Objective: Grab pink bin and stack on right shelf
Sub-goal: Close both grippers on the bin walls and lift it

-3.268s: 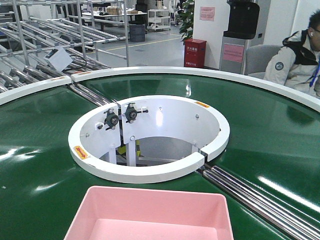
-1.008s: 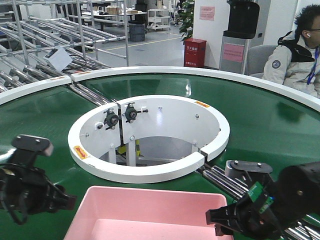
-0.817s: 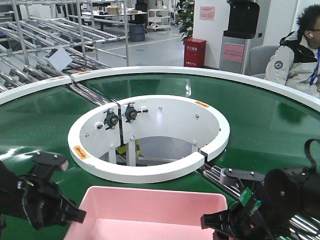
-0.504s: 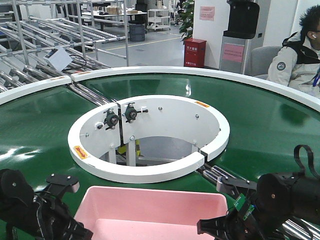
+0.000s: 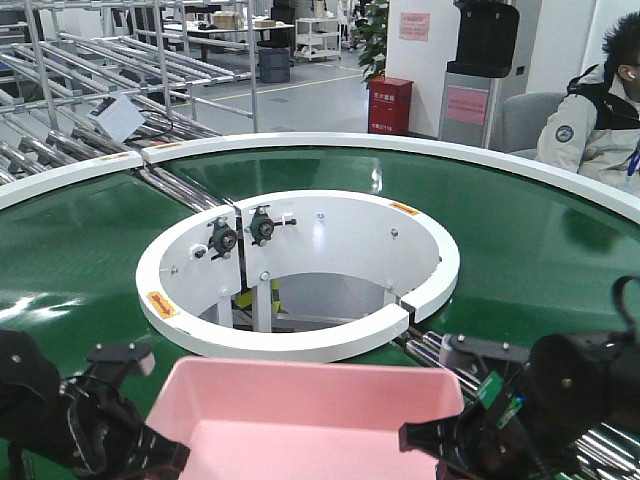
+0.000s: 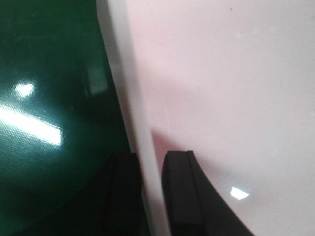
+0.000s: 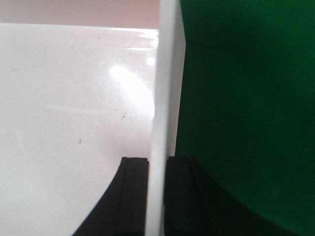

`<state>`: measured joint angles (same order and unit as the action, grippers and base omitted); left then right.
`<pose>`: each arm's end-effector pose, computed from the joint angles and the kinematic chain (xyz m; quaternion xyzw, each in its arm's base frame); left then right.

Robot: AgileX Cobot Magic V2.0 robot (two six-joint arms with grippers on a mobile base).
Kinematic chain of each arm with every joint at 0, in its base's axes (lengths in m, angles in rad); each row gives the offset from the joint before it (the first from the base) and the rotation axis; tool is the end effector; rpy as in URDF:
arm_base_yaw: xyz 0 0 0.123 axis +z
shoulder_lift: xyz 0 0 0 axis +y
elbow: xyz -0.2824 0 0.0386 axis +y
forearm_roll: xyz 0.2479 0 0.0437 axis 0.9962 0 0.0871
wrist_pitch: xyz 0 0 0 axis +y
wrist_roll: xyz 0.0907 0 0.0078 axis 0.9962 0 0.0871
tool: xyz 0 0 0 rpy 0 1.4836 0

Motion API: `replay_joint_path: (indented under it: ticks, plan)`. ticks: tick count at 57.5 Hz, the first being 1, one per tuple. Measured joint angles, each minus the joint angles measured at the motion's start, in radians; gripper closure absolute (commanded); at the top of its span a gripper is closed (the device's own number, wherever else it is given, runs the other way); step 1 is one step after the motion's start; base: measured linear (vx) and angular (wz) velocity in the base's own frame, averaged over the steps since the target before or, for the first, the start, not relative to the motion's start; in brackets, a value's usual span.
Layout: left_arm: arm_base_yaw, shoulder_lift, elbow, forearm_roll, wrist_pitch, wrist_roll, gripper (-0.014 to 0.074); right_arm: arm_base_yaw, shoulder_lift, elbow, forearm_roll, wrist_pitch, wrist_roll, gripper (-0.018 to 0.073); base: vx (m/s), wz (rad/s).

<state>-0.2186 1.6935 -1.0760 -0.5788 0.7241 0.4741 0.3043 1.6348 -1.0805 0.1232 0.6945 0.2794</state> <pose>0.3184 -0.1046 0.2126 0.1507 0.9518 -0.1993 0.1778 0.3095 0.1047 0.2259 0.0261 0.9777 0.1045 0.1803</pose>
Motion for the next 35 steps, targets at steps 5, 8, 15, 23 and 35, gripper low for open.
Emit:
replay_joint_path:
  ticks: [5, 8, 15, 23, 35]
  plan:
    - [0.001, -0.068, 0.0, -0.012, 0.0, -0.003, 0.0604, -0.001, -0.058, -0.011, -0.008, 0.007, 0.001, 0.0569, 0.0, 0.0]
    - [0.002, -0.114, 0.0, -0.019, 0.0, -0.005, 0.0604, -0.002, -0.084, -0.032, -0.011, 0.023, 0.003, 0.0569, 0.0, 0.0]
    - [0.004, -0.232, 0.0, -0.035, -0.001, -0.02, 0.0604, -0.002, -0.139, -0.107, -0.025, 0.074, 0.001, 0.0569, 0.0, 0.0]
    - [0.005, -0.355, 0.0, -0.035, -0.001, -0.07, 0.0604, -0.002, -0.185, -0.184, -0.031, 0.135, -0.005, 0.0569, 0.0, 0.0]
    - [0.005, -0.481, 0.003, -0.036, 0.016, -0.108, 0.0603, -0.002, -0.251, -0.218, -0.021, 0.191, -0.007, 0.0568, 0.0, 0.0]
